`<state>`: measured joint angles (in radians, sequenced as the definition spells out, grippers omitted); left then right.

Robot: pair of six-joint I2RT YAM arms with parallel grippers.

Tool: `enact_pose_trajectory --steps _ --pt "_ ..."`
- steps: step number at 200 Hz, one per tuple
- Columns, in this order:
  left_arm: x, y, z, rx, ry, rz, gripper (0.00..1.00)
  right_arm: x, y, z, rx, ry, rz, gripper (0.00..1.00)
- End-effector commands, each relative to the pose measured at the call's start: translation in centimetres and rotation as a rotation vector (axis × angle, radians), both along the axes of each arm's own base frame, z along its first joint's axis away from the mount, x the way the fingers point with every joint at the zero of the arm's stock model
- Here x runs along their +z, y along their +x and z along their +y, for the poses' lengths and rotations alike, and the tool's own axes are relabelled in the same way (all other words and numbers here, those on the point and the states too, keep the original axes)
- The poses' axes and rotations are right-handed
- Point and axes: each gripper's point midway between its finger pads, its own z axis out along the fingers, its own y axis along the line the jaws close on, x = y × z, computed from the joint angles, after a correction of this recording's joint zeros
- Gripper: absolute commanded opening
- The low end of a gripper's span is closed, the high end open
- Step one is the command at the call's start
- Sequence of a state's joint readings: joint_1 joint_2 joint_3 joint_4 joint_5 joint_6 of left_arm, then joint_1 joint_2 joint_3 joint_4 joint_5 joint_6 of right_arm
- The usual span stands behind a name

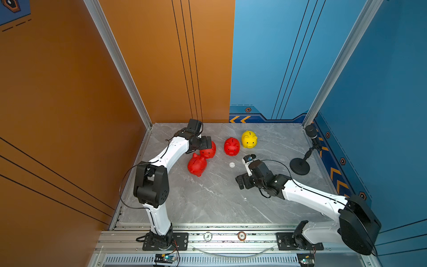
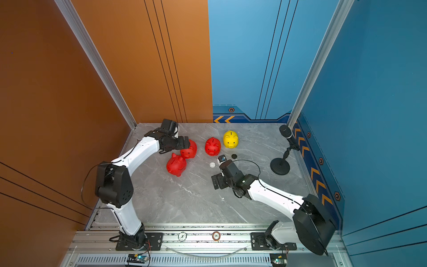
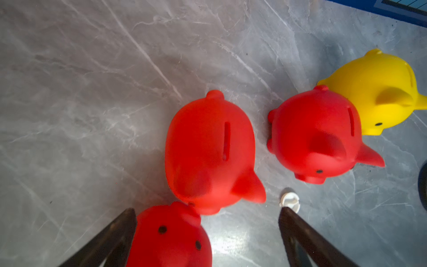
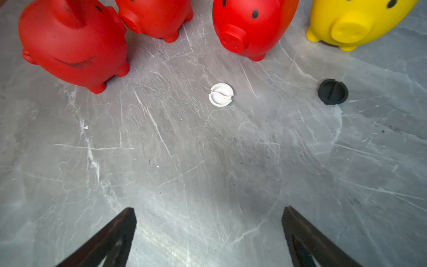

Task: Open piggy banks
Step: Move the piggy bank to the center of the board.

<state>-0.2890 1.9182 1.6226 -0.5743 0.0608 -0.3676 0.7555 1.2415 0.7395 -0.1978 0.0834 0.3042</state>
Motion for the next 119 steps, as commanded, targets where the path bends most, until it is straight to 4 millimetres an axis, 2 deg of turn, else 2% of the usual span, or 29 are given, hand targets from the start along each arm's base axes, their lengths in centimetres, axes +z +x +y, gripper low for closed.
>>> enact_pose_trajectory --steps 1,32,58,63,86,119 --pt "-0.1 2.0 -1.6 -0.063 -0.011 -0.016 0.98 -0.5 -1.2 -2.0 -0.036 -0.01 0.022 1.0" --pt "-1.8 3.8 -3.2 -0.092 -0.023 -0.001 0.98 -0.6 -1.7 -3.4 -0.059 0.011 0.027 1.0" --pt "-3.5 3.8 -5.6 -0.14 -0.045 0.038 0.98 -0.9 -2.3 -3.4 -0.047 0.027 0.035 1.0" --pt "-3.6 3.6 -6.1 -0.146 -0.042 0.04 0.98 -0.9 -1.8 -4.3 -0.077 0.029 0.037 1.0" --pt "-3.9 1.9 -7.5 -0.153 -0.017 0.053 0.98 -1.1 -1.8 -4.5 -0.072 0.034 0.048 1.0" --pt "-5.1 -2.1 -8.8 -0.143 0.031 0.089 0.98 -0.6 -1.8 -4.7 -0.052 0.041 0.048 1.0"
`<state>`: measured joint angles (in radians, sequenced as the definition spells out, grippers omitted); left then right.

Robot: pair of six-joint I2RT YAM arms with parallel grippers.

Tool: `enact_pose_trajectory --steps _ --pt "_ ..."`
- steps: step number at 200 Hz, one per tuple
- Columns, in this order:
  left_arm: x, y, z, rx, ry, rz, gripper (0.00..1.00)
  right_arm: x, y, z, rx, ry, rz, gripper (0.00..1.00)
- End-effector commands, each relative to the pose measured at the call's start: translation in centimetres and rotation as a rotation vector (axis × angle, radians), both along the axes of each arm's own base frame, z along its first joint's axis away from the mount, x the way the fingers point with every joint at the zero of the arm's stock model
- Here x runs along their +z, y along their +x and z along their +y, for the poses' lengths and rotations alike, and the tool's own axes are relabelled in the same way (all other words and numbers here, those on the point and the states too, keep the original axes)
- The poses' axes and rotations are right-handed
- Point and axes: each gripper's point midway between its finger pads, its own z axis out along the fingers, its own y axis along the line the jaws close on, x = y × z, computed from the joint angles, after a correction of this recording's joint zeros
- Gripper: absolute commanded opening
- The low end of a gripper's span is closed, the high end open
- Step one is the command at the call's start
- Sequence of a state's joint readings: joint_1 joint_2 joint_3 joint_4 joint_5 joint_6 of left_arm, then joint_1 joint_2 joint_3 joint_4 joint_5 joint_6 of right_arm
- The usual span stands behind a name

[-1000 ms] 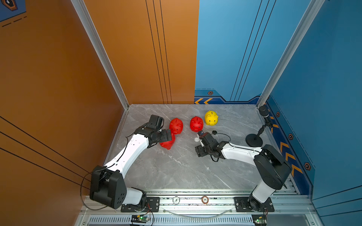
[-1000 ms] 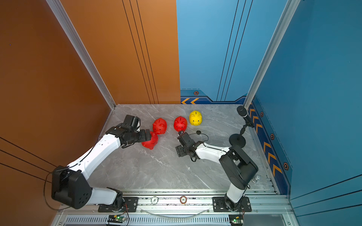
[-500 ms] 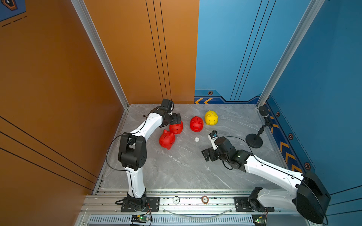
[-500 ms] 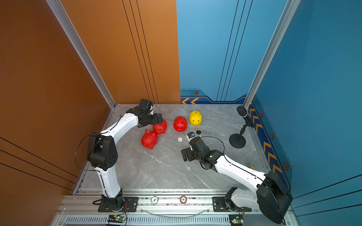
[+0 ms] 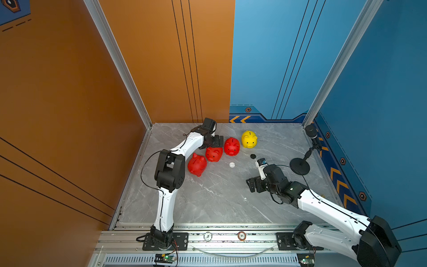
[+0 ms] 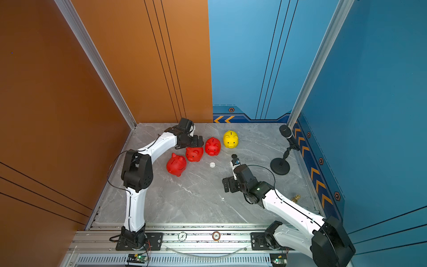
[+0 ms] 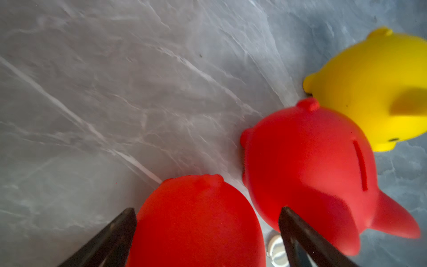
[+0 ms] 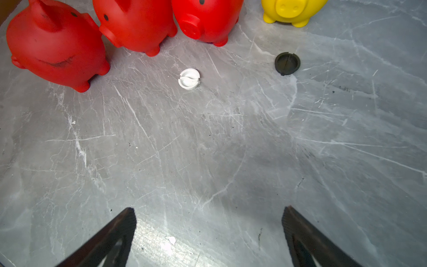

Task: Open piggy banks
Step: Move the piggy bank to the center of the board.

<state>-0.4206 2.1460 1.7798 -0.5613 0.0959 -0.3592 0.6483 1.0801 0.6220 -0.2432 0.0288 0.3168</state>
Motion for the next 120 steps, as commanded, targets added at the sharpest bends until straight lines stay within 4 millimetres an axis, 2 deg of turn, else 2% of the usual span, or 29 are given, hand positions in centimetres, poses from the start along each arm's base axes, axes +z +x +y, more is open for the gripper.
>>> enact_pose_trajectory --steps 1,36,58,89,120 --pt "0.0 -3.3 -0.5 0.013 0.039 0.027 0.98 0.1 -0.6 -0.2 0.024 0.007 0.016 1.0" --pt "-1.1 -7.4 0.4 0.106 0.108 0.033 0.98 1.3 -0.8 -0.1 0.058 0.016 0.019 1.0" --pt "-1.3 -9.7 0.2 0.116 0.11 0.028 0.98 1.7 -1.1 0.5 0.084 0.04 0.03 1.0" --pt "-0.6 -13.5 -0.9 0.096 0.101 0.018 0.98 1.4 -1.3 1.3 0.109 0.051 0.064 1.0" --pt "0.3 -17.0 -0.2 0.124 0.049 0.01 0.98 1.5 -0.9 1.8 0.103 0.052 0.089 1.0"
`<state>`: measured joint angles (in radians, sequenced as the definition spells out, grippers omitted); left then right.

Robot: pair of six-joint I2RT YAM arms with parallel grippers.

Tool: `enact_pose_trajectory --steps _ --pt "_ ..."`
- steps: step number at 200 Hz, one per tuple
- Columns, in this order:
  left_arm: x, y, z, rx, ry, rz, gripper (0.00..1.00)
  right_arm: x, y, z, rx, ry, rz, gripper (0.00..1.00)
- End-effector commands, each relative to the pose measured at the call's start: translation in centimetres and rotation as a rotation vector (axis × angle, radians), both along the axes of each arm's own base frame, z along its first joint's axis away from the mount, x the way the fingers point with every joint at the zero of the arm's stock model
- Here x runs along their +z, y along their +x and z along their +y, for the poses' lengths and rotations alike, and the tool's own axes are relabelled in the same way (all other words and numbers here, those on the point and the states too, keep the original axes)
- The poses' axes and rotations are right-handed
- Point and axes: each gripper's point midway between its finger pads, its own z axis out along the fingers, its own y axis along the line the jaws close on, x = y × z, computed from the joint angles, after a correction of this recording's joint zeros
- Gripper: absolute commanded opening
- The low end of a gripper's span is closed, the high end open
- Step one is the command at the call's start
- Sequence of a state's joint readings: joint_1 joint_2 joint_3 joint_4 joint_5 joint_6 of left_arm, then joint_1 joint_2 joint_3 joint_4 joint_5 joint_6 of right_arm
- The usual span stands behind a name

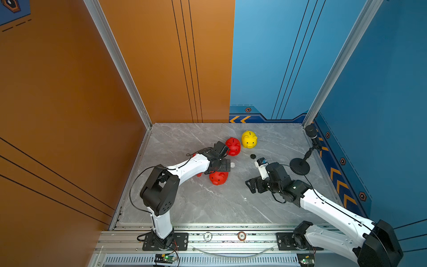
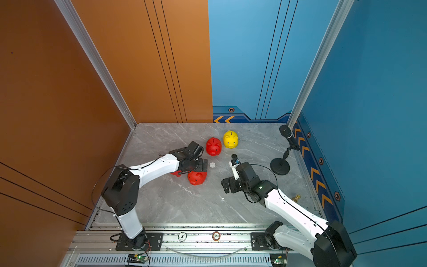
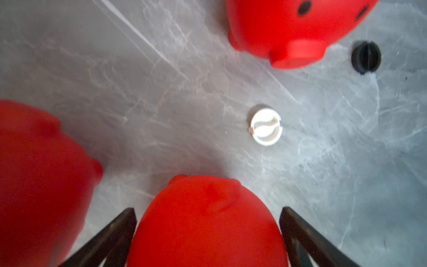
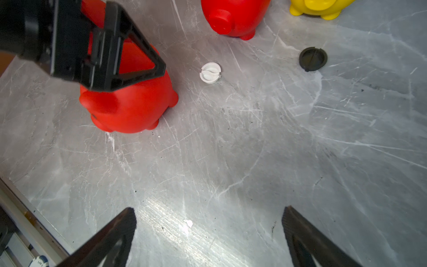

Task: Open piggy banks
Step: Move the piggy bank to the center of the board.

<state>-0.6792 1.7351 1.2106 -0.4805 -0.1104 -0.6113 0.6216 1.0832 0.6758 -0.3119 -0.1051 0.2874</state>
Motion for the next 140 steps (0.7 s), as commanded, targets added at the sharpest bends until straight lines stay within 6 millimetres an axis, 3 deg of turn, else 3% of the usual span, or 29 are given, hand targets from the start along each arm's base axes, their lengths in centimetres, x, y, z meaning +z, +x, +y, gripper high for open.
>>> enact_pose_trajectory --steps 1,44,72,112,140 --pt "1.3 -1.9 0.8 0.06 -0.038 -0.032 0.98 0.5 -0.1 0.6 0.014 0.002 0.03 0.99" --pt "4.3 -5.0 0.5 -0.024 -0.221 -0.092 0.98 -0.6 0.0 1.4 -0.021 -0.045 0.06 1.0" --pt "4.7 -6.4 1.2 -0.072 -0.223 -0.086 0.98 -1.3 -0.1 3.3 -0.023 -0.052 0.054 1.0" --pt "4.7 -6.7 2.6 -0.075 -0.198 -0.117 0.98 -2.6 1.5 4.9 -0.093 -0.097 0.055 1.0" --pt "5.0 -6.0 3.1 -0.086 -0.207 -0.142 0.98 -3.8 2.6 7.1 -0.101 -0.088 0.065 1.0"
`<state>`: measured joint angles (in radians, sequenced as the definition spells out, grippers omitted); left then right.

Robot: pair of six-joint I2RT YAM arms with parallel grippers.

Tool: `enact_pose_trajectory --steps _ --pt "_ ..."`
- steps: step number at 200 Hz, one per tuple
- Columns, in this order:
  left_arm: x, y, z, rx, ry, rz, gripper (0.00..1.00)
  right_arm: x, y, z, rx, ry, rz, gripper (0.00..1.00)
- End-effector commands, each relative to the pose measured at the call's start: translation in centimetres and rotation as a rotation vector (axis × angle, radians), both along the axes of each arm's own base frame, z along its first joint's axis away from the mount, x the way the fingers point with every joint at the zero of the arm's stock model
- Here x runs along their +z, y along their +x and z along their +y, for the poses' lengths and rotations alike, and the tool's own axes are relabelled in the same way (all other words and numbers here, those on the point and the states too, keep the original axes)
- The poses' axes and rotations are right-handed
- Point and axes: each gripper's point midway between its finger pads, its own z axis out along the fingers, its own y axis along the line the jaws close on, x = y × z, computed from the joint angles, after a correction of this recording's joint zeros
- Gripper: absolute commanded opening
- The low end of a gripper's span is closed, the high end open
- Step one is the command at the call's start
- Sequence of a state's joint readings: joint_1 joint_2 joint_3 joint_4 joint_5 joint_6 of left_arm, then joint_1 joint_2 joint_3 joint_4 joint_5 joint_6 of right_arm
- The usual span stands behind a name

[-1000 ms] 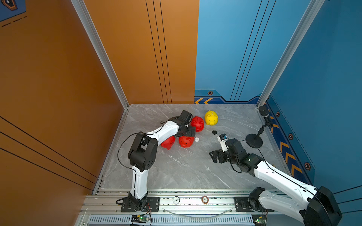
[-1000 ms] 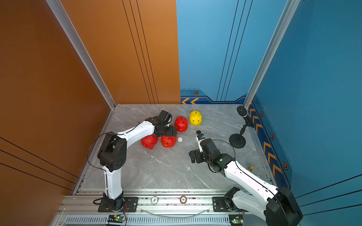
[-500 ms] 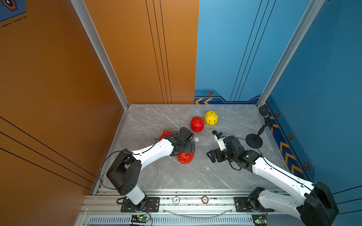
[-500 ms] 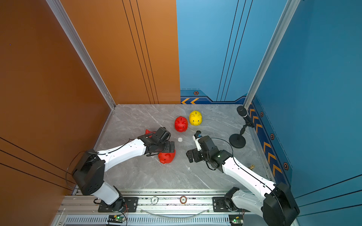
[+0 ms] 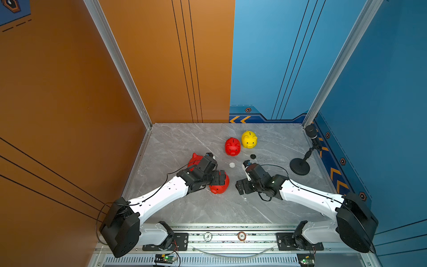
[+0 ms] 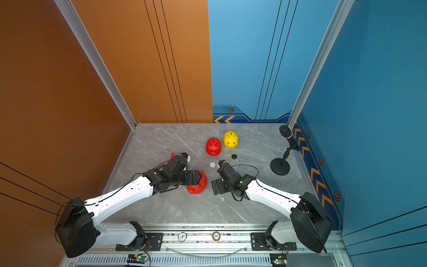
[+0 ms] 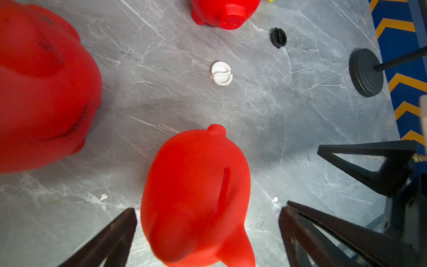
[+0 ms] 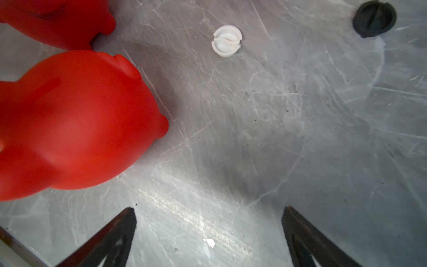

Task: Open piggy banks
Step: Adjust the piggy bank at the center of the board.

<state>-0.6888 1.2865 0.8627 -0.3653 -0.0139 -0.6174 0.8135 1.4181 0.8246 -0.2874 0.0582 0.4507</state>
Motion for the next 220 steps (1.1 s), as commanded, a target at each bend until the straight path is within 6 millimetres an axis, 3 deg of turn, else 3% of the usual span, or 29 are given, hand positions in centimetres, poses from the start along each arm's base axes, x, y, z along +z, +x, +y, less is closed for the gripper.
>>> enact_pose_trajectory --steps 1,41,63,124,143,149,198,220 --pt "0.5 0.5 0.5 -0.025 -0.005 -0.031 0.98 0.4 1.9 1.7 -0.062 0.028 -0.045 1.0" --pt "0.2 0.1 -0.5 -0.129 0.003 -0.006 0.98 -0.3 4.6 3.8 -0.096 0.034 -0.063 0.99" --pt "-0.4 -0.5 0.1 -0.114 0.059 0.02 0.98 0.1 5.1 3.6 -0.11 0.027 -0.078 0.99" --pt "-1.2 -0.8 0.8 -0.047 0.248 0.048 0.98 -0.9 4.2 1.1 -0.139 0.004 -0.07 1.0" --pt "-2.0 -1.1 0.5 -0.048 0.307 0.067 0.98 -0.7 3.9 0.3 -0.15 0.003 -0.075 1.0" --pt "-1.1 -0.6 0.1 -0.036 0.314 0.05 0.98 -0.7 3.7 0.1 -0.152 0.001 -0.077 1.0" --pt "-2.0 -1.2 0.2 -0.035 0.479 0.085 1.0 0.1 3.3 -2.1 -0.178 0.005 -0.099 1.0" --pt "-1.9 -1.5 -0.3 -0.049 0.493 0.087 0.9 0.3 3.2 -2.9 -0.186 0.006 -0.107 1.0"
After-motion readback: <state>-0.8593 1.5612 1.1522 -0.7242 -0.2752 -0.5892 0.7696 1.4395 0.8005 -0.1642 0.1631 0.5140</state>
